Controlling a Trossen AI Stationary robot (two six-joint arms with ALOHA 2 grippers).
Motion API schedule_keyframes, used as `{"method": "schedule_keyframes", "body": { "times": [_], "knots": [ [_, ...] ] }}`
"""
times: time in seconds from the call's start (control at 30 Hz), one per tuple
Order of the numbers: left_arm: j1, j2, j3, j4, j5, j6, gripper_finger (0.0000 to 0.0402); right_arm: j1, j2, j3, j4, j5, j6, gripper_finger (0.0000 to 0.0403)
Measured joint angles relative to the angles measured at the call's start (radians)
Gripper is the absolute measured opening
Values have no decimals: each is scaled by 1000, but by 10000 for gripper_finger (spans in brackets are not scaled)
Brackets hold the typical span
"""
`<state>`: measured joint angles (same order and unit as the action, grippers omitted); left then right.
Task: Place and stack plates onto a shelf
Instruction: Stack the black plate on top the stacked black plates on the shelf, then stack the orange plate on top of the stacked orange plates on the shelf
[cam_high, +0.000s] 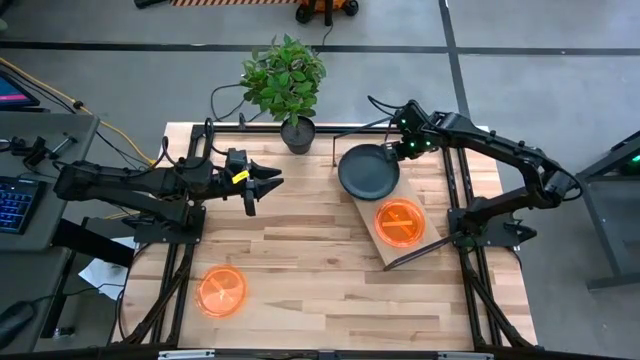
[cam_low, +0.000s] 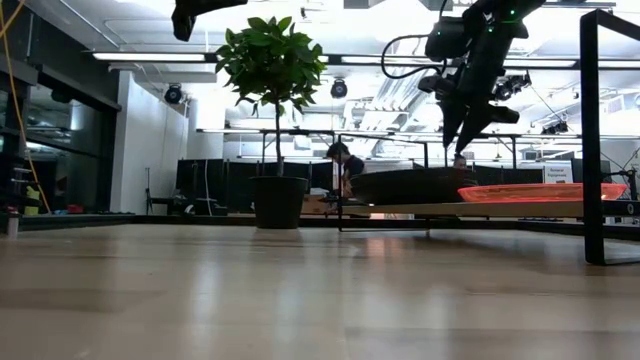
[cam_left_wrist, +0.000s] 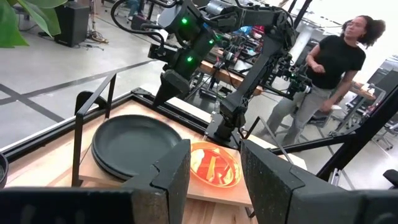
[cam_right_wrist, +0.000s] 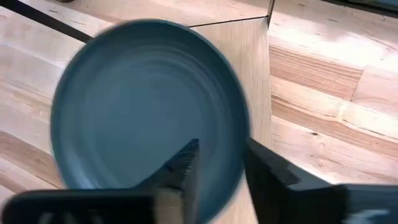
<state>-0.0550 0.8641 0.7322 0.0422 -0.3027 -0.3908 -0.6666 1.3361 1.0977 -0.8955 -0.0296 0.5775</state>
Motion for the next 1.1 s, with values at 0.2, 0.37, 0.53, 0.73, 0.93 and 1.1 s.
{"method": "schedule_keyframes", "body": {
  "times": [0.2, 0.37, 0.53, 0.73, 0.93, 1.1],
  "knots": [
    [0, 0, 0, 0, 0, 0, 130, 0, -16, 0, -15, 0, -58, 162],
    [0, 0, 0, 0, 0, 0, 130, 12, -86, 0, -61, 10, -106, 176],
    [0, 0, 0, 0, -1, -1, 130, 87, -175, 0, -114, 84, -158, 177],
    [0, 0, 0, 0, -1, -3, 130, 216, -335, -112, 20, 94, -89, 177],
    [0, 0, 0, 0, 63, -45, 130, 380, -510, -346, 349, 47, 120, 177],
    [0, 0, 0, 0, 149, -45, 130, 524, -566, -477, 698, 33, 224, 177]
  ]
}}
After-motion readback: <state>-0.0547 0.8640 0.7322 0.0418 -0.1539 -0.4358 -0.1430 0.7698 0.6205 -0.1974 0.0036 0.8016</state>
